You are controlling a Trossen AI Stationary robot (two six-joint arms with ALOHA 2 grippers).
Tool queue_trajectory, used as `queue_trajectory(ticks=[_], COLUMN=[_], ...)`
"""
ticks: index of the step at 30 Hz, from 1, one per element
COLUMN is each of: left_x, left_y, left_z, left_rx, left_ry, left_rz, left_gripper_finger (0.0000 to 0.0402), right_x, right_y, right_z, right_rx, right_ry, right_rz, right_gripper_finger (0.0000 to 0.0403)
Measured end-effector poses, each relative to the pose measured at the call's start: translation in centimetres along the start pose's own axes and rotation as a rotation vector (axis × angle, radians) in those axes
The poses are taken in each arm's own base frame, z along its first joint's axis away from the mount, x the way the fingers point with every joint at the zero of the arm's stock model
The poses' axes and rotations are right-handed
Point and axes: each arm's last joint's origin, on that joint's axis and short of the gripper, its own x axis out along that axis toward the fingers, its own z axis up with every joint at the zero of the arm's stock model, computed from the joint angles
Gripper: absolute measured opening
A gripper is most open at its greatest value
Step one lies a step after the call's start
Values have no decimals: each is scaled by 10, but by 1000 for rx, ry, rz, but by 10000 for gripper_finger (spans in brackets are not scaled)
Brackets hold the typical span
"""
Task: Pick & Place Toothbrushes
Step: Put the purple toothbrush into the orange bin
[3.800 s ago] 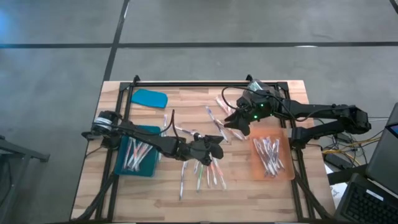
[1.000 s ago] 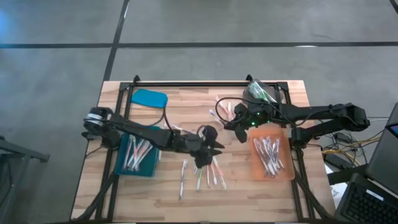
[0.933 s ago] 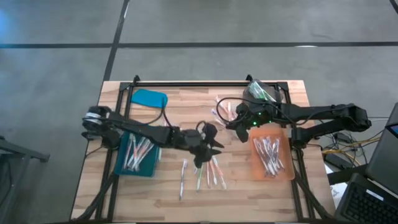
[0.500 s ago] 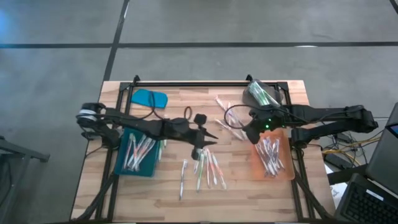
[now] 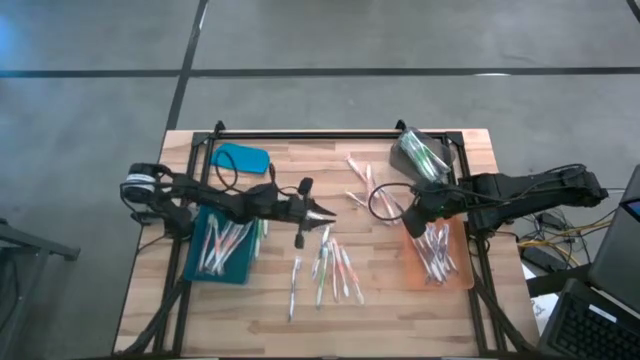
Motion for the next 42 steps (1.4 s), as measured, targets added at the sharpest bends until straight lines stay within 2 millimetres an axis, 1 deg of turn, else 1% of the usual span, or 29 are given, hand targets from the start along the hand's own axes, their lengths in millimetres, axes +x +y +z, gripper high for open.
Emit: queue_trajectory(ticks=[3, 5, 10, 17, 25, 29, 34, 42], left_x=[-3, -5, -8, -10, -11, -11, -11, -11], left_y=[9, 15, 25, 27, 27, 27, 27, 27], left_z=[-3, -5, -8, -11, -12, -12, -12, -13], left_rx=[-86, -137, -198, -203, -204, -205, -216, -271], left_ry=[-6, -4, 7, 24, 27, 27, 28, 41], left_rz=[-108, -150, -152, -147, -147, -146, -146, -146], left_gripper_finger=[69, 69, 69, 69, 69, 69, 69, 69], right_x=[0, -1, -1, -6, -8, -5, 4, 22], right_y=[0, 1, 0, -1, 2, 4, 8, 13], right_z=[-4, -7, -19, -43, -72, -84, -93, -101], right_rx=[35, 58, 118, 200, 271, 294, 296, 283], right_ry=[8, 21, 85, 175, 195, 199, 191, 180], right_rz=[-18, -26, -83, -176, -306, -375, -444, -539], right_gripper_finger=[23, 23, 23, 23, 23, 23, 23, 23])
